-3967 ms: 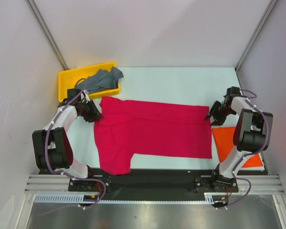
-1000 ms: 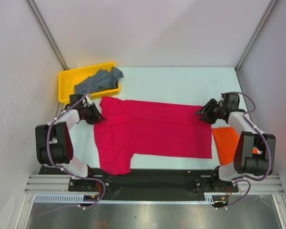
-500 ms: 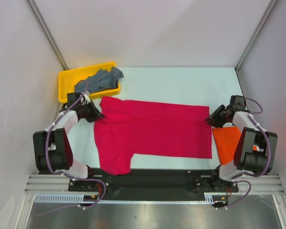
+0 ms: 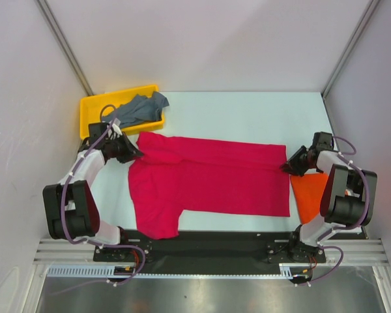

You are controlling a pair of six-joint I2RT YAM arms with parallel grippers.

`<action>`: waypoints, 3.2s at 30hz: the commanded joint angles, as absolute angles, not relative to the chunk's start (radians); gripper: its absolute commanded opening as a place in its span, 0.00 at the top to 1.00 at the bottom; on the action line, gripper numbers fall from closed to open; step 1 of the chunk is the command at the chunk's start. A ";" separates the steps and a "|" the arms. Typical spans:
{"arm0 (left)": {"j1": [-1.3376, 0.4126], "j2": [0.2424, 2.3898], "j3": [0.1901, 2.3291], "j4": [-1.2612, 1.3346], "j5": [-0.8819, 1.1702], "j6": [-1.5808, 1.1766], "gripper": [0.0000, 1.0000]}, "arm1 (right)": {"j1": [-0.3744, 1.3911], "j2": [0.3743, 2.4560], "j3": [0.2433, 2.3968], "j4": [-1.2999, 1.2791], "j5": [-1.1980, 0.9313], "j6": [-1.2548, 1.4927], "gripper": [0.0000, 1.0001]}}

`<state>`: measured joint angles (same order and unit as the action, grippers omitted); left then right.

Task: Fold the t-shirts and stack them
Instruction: Fold the tshirt

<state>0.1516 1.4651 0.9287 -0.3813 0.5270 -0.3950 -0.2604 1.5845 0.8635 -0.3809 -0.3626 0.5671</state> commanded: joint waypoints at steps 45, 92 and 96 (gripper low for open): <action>0.160 1.512 1.143 -0.239 0.558 -0.520 1.00 | -0.215 1.801 1.251 -0.253 -0.373 0.567 1.00; 0.161 1.525 1.167 -0.583 0.528 -0.385 1.00 | -0.241 1.744 1.233 -0.459 -0.425 0.515 1.00; 0.161 1.526 1.143 -0.580 0.529 -0.379 1.00 | -0.235 1.752 1.206 -0.466 -0.422 0.515 1.00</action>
<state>0.1520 1.5719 1.1595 -0.5819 0.5392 -0.4084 -0.2359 1.7824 1.2198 -0.4557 -0.4164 0.5369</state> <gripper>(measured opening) 0.010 0.009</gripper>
